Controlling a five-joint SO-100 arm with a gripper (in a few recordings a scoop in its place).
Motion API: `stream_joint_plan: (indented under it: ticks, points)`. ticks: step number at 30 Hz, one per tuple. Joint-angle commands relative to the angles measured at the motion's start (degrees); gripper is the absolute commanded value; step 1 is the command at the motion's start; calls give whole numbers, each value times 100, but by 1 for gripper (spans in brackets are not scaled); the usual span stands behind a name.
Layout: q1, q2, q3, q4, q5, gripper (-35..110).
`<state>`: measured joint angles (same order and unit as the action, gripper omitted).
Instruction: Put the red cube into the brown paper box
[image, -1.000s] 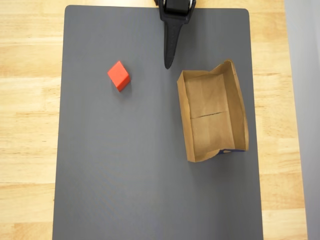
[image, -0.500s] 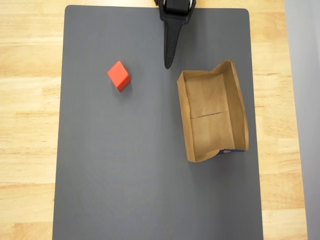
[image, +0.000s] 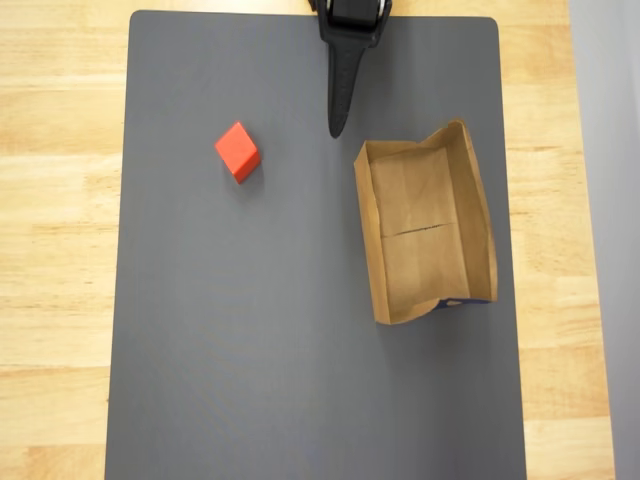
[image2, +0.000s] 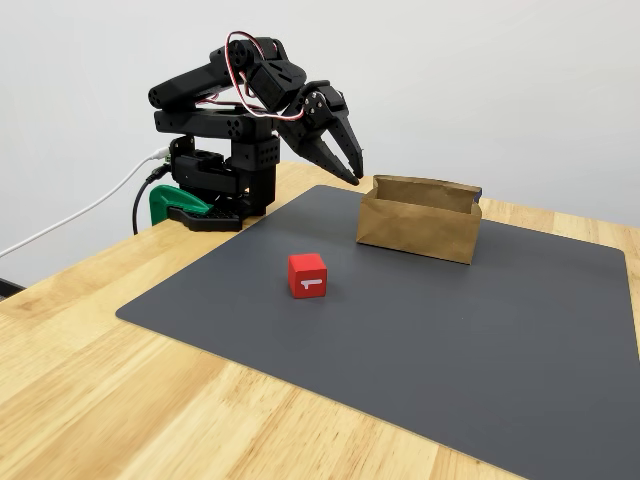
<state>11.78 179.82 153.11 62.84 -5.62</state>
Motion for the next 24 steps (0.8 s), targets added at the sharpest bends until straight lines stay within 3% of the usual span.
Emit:
stream_joint_plan:
  ticks: [1, 8, 18, 24]
  points:
    - [62, 26, 0, 44, -53, 0]
    - [-18, 26, 0, 44, -158, 1]
    - [105, 26, 0, 44, 9, 30]
    - [229, 26, -149, 483, 132, 34]
